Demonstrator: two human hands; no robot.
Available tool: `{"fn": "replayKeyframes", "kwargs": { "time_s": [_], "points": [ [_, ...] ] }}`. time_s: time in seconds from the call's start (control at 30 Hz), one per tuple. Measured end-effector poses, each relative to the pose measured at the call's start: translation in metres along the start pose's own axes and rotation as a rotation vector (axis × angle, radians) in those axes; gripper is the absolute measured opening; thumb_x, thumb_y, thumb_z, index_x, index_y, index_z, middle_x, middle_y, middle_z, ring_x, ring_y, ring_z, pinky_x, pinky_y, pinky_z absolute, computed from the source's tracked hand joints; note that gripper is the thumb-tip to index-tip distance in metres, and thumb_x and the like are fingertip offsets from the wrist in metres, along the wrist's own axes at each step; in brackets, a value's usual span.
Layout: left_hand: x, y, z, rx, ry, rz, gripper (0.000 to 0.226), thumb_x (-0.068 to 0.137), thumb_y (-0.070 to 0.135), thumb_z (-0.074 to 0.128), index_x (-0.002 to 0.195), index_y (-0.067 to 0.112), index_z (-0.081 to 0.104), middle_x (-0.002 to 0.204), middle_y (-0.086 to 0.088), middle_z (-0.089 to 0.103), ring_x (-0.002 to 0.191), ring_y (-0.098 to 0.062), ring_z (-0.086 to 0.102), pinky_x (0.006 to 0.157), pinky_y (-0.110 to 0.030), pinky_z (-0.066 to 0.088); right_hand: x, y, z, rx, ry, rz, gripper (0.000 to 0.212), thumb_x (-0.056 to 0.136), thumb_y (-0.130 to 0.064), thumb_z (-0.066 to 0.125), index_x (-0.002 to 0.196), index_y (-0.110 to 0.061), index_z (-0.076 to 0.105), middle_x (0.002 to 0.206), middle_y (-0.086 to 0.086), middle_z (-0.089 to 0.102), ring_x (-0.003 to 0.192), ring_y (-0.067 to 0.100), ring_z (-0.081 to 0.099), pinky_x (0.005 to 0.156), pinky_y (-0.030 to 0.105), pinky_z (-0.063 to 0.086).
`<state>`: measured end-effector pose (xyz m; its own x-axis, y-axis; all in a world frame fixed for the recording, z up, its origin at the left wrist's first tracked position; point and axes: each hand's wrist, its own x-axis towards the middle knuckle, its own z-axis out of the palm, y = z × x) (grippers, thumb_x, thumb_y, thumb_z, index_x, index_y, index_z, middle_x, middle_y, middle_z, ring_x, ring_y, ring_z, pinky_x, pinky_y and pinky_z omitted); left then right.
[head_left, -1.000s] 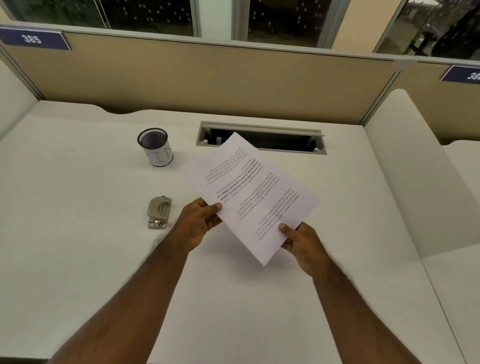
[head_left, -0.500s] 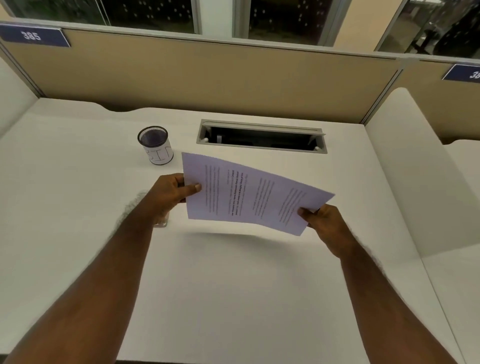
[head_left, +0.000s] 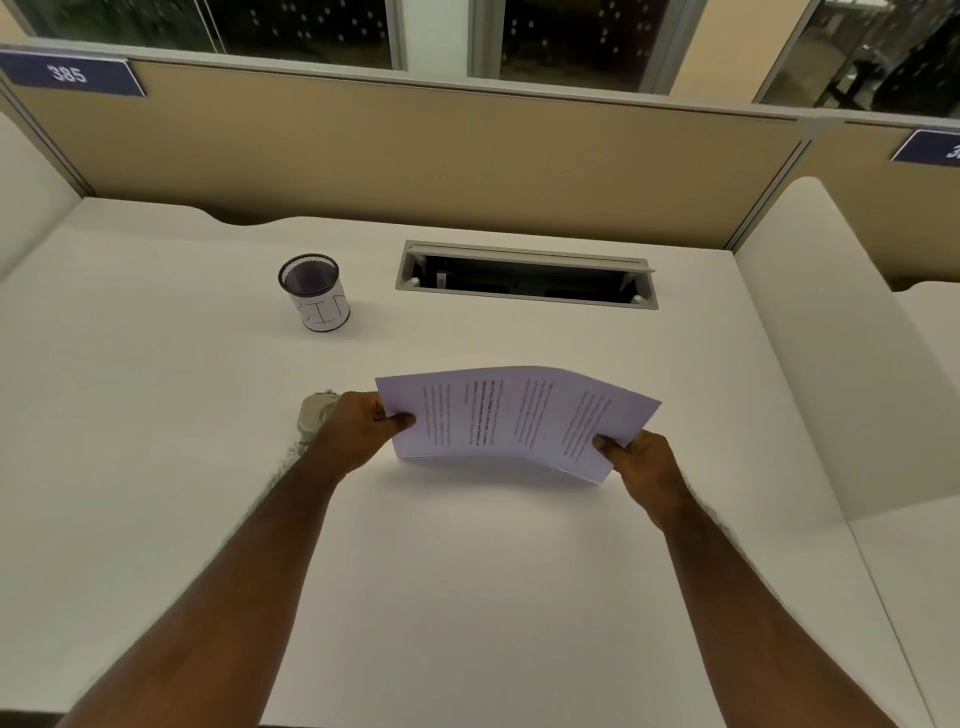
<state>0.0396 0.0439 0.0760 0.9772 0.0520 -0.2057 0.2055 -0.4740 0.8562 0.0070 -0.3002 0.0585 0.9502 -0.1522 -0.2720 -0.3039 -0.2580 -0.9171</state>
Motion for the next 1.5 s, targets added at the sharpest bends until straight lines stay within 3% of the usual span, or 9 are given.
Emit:
{"fn": "replayKeyframes", "kwargs": {
  "time_s": [0.17, 0.37, 0.53, 0.73, 0.93, 1.1, 1.2, 1.33, 1.5],
  "points": [
    [0.004, -0.013, 0.003, -0.054, 0.008, -0.089, 0.022, 0.083, 0.011, 0.072, 0.105, 0.007, 0.073, 0.099, -0.006, 0.075, 0.093, -0.024, 0.069, 0.088, -0.039, 0.055, 0.001, 0.003, 0.002, -0.006, 0.069, -0.013, 0.021, 0.088, -0.017, 0.068, 0.109, -0.019, 0.066, 0.104, -0.003, 0.071, 0.104, 0.023, 0.067, 0.082, 0.024, 0.055],
    [-0.006, -0.014, 0.018, -0.683, -0.044, -0.350, 0.028, 0.086, 0.006, 0.066, 0.114, 0.003, 0.064, 0.107, -0.011, 0.074, 0.101, -0.031, 0.070, 0.074, -0.032, 0.058, -0.004, 0.003, 0.032, 0.242, 0.043, 0.277, 0.083, 0.086, -0.042, 0.066, 0.151, -0.018, 0.020, 0.145, 0.006, 0.046, 0.123, 0.025, 0.053, 0.097, 0.043, 0.047],
    [-0.037, -0.013, 0.062, -0.955, -0.033, -0.472, 0.034, 0.086, -0.001, 0.064, 0.120, 0.002, 0.060, 0.112, -0.015, 0.070, 0.091, -0.026, 0.070, 0.065, -0.031, 0.061, -0.007, -0.011, 0.065, 0.437, -0.189, 0.264, 0.045, 0.093, -0.030, 0.060, 0.135, -0.018, 0.049, 0.124, 0.002, 0.067, 0.106, 0.026, 0.067, 0.087, 0.044, 0.055],
    [-0.063, -0.028, 0.079, -0.760, -0.182, -0.500, 0.038, 0.084, 0.006, 0.070, 0.121, 0.002, 0.062, 0.105, -0.012, 0.075, 0.089, -0.028, 0.073, 0.076, -0.037, 0.061, 0.013, -0.003, 0.070, 0.314, -0.066, 0.255, 0.025, 0.096, -0.008, 0.052, 0.116, -0.017, 0.063, 0.113, 0.004, 0.070, 0.095, 0.022, 0.068, 0.071, 0.034, 0.058],
    [-0.061, -0.032, 0.032, -0.171, -0.715, -0.474, 0.041, 0.083, 0.043, 0.070, 0.110, 0.012, 0.069, 0.106, 0.001, 0.076, 0.090, -0.025, 0.074, 0.078, -0.033, 0.059, 0.029, 0.021, 0.063, 0.246, -0.018, 0.357, 0.021, 0.096, -0.009, 0.051, 0.111, -0.018, 0.063, 0.108, 0.006, 0.069, 0.084, 0.020, 0.067, 0.067, 0.033, 0.055],
    [-0.017, -0.045, -0.014, -0.112, -0.051, -0.299, 0.018, 0.083, 0.033, 0.069, 0.086, 0.016, 0.068, 0.099, -0.016, 0.073, 0.067, -0.024, 0.071, 0.062, -0.029, 0.051, 0.028, 0.036, 0.069, 0.265, -0.015, 0.400, 0.022, 0.096, -0.006, 0.049, 0.110, -0.016, 0.064, 0.107, 0.008, 0.070, 0.082, 0.021, 0.066, 0.067, 0.032, 0.054],
    [0.010, -0.065, -0.040, 0.181, 0.466, -0.238, 0.022, 0.081, 0.036, 0.060, 0.095, 0.021, 0.068, 0.109, -0.013, 0.067, 0.098, -0.030, 0.066, 0.081, -0.034, 0.049, 0.027, 0.041, 0.071, 0.263, -0.004, 0.381, 0.022, 0.095, -0.005, 0.051, 0.111, -0.014, 0.065, 0.106, 0.008, 0.070, 0.083, 0.023, 0.067, 0.069, 0.033, 0.056],
    [0.033, -0.094, -0.056, 0.384, 0.337, -0.517, 0.049, 0.086, 0.045, 0.058, 0.124, 0.015, 0.061, 0.130, -0.020, 0.052, 0.122, -0.040, 0.051, 0.102, -0.044, 0.042, 0.028, 0.048, 0.072, 0.226, -0.006, 0.347, 0.020, 0.094, -0.005, 0.054, 0.104, -0.014, 0.068, 0.106, 0.011, 0.072, 0.089, 0.031, 0.068, 0.077, 0.042, 0.058],
    [0.040, -0.105, -0.060, 0.178, 0.235, -0.469, 0.029, 0.080, 0.038, 0.062, 0.068, 0.011, 0.062, 0.078, -0.012, 0.063, 0.086, -0.035, 0.061, 0.078, -0.037, 0.050, 0.030, 0.055, 0.071, 0.167, -0.012, 0.325, 0.018, 0.093, -0.007, 0.056, 0.105, -0.013, 0.068, 0.107, 0.016, 0.072, 0.097, 0.039, 0.068, 0.082, 0.053, 0.057]
  ]
}}
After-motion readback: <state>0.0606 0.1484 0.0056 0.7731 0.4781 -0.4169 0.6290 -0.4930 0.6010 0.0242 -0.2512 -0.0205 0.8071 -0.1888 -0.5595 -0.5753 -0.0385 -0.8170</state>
